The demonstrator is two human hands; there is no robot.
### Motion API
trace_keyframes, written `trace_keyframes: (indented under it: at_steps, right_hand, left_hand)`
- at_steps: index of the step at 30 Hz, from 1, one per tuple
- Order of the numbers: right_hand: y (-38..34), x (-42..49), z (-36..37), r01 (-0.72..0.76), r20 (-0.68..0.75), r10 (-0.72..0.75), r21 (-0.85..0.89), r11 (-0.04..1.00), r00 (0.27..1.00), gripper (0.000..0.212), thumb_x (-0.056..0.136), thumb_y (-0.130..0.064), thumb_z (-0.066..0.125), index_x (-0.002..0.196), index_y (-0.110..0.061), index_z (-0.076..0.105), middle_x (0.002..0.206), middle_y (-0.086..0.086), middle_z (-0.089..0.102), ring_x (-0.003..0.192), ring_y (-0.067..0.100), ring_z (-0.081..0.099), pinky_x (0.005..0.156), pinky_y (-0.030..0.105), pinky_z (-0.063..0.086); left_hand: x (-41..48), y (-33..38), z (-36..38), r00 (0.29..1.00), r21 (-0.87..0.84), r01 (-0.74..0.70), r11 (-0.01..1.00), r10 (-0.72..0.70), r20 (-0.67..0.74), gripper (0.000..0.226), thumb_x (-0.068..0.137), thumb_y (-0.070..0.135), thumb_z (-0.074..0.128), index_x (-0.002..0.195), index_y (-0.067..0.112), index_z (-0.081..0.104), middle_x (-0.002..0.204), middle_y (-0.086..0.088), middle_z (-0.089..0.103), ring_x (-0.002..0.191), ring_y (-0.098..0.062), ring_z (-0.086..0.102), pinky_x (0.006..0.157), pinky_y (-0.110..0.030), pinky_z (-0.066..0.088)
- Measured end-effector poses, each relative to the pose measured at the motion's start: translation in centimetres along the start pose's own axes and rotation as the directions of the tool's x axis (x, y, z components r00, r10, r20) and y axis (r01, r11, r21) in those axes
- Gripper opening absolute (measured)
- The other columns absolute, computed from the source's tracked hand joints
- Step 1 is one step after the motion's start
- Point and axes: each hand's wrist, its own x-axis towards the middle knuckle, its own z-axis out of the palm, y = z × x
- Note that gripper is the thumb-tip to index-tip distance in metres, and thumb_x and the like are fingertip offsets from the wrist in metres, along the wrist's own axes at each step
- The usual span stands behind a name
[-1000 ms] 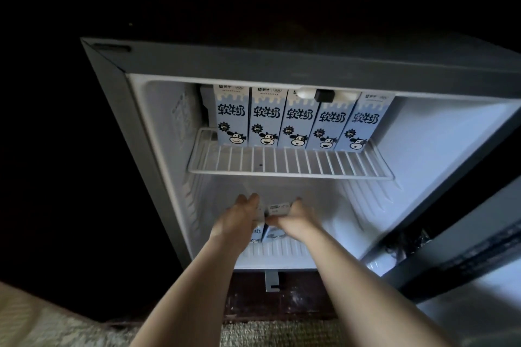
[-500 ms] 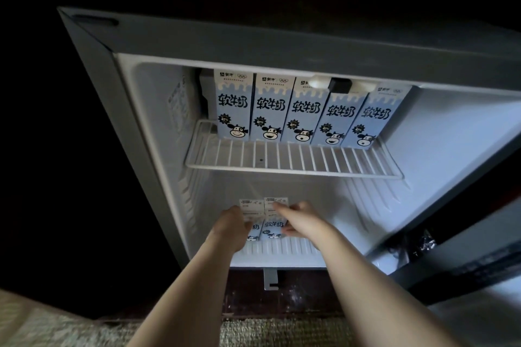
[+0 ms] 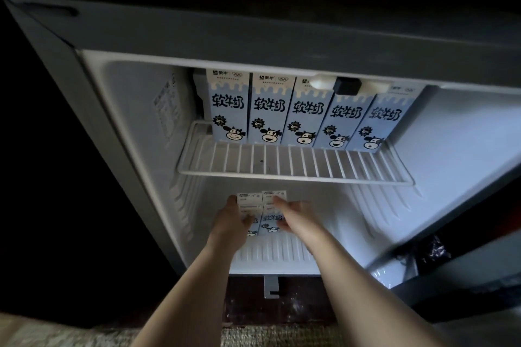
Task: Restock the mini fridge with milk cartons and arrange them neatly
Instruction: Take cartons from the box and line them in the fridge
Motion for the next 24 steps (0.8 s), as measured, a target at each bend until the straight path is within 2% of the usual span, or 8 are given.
trace_keyframes:
  at_steps: [2,4,7,11,12,16,21,24]
  right_hand:
    - [0.0,0.4,0.2,0.009,-0.008,-0.009,0.031,0.999,1.000,0.028,0.092,-0.043,0.054,0.094,-0.016,0.062,0.103,0.014,0.065,0.102,0.033,0.064,0.097,0.045,0.049]
    - [0.0,1.0,0.2,-0.002,-0.037,0.004,0.050,0.999,0.999,0.033,0.091,-0.046,0.055,0.094,-0.014,0.064,0.092,0.007,0.065,0.098,0.030,0.067,0.096,0.044,0.050]
    - [-0.1,1.7,0.4,-0.023,-0.094,0.030,0.075,0.997,0.995,0.052,0.089,-0.045,0.058,0.105,0.004,0.064,0.074,-0.002,0.060,0.093,0.030,0.069,0.095,0.047,0.050]
    - [-0.7,2.3,0.9,-0.027,-0.125,0.040,0.099,0.995,0.991,0.059,0.089,-0.046,0.057,0.103,0.011,0.062,0.086,0.017,0.068,0.089,0.030,0.069,0.093,0.050,0.050]
    - [-0.9,2.5,1.0,-0.030,-0.131,0.043,0.099,0.995,0.990,0.056,0.089,-0.045,0.057,0.100,0.009,0.063,0.086,0.018,0.067,0.088,0.032,0.069,0.093,0.051,0.050]
    - [-1.1,3.7,1.7,-0.024,-0.155,0.041,0.114,0.993,0.987,0.025,0.084,-0.050,0.062,0.078,-0.026,0.058,0.094,0.007,0.066,0.094,0.029,0.066,0.091,0.048,0.052]
    - [-1.5,3.7,2.0,-0.023,-0.168,0.046,0.139,0.990,0.985,0.022,0.085,-0.047,0.062,0.075,-0.027,0.059,0.086,0.006,0.064,0.097,0.034,0.064,0.092,0.049,0.051]
    - [-1.6,3.1,1.9,-0.052,-0.161,0.076,0.148,0.988,0.984,0.034,0.088,-0.046,0.060,0.081,-0.013,0.064,0.098,0.022,0.067,0.092,0.037,0.066,0.092,0.052,0.050]
  left_hand:
    - [0.5,0.2,0.1,1.000,0.002,-0.002,1.000,0.002,-0.009,0.036,0.091,0.013,0.057,0.124,0.010,0.043,0.125,-0.010,0.061,0.116,-0.026,0.058,0.095,-0.034,0.050]
    - [1.1,0.4,0.2,1.000,0.037,0.003,0.999,-0.002,-0.031,0.036,0.092,0.015,0.056,0.125,0.010,0.043,0.125,-0.009,0.061,0.115,-0.026,0.059,0.092,-0.032,0.048]
    - [2.1,0.8,0.3,0.998,0.078,0.006,0.997,0.000,-0.070,0.036,0.093,0.016,0.055,0.126,0.010,0.043,0.123,-0.009,0.062,0.113,-0.026,0.060,0.087,-0.030,0.049]
    - [2.9,0.6,0.3,0.998,0.035,-0.010,0.999,0.012,-0.068,0.037,0.093,0.015,0.055,0.128,0.009,0.045,0.122,-0.012,0.063,0.111,-0.028,0.062,0.088,-0.030,0.051]
    - [3.1,0.6,0.3,0.998,0.021,-0.009,1.000,0.010,-0.068,0.036,0.093,0.015,0.055,0.128,0.008,0.046,0.122,-0.013,0.063,0.111,-0.028,0.062,0.089,-0.032,0.051]
    - [4.0,0.3,0.2,0.997,-0.034,0.050,0.998,-0.052,-0.054,0.038,0.092,0.020,0.057,0.128,0.008,0.050,0.122,-0.013,0.063,0.113,-0.028,0.060,0.094,-0.036,0.050]
    - [4.6,0.0,-0.2,0.995,-0.093,0.099,0.991,-0.099,0.013,0.038,0.093,0.020,0.057,0.128,0.009,0.051,0.125,-0.012,0.061,0.117,-0.028,0.057,0.098,-0.038,0.048]
    - [4.8,-0.2,-0.6,0.993,-0.065,0.081,0.995,-0.075,0.091,0.041,0.092,0.016,0.058,0.132,0.011,0.049,0.129,-0.010,0.059,0.120,-0.025,0.056,0.097,-0.033,0.047]
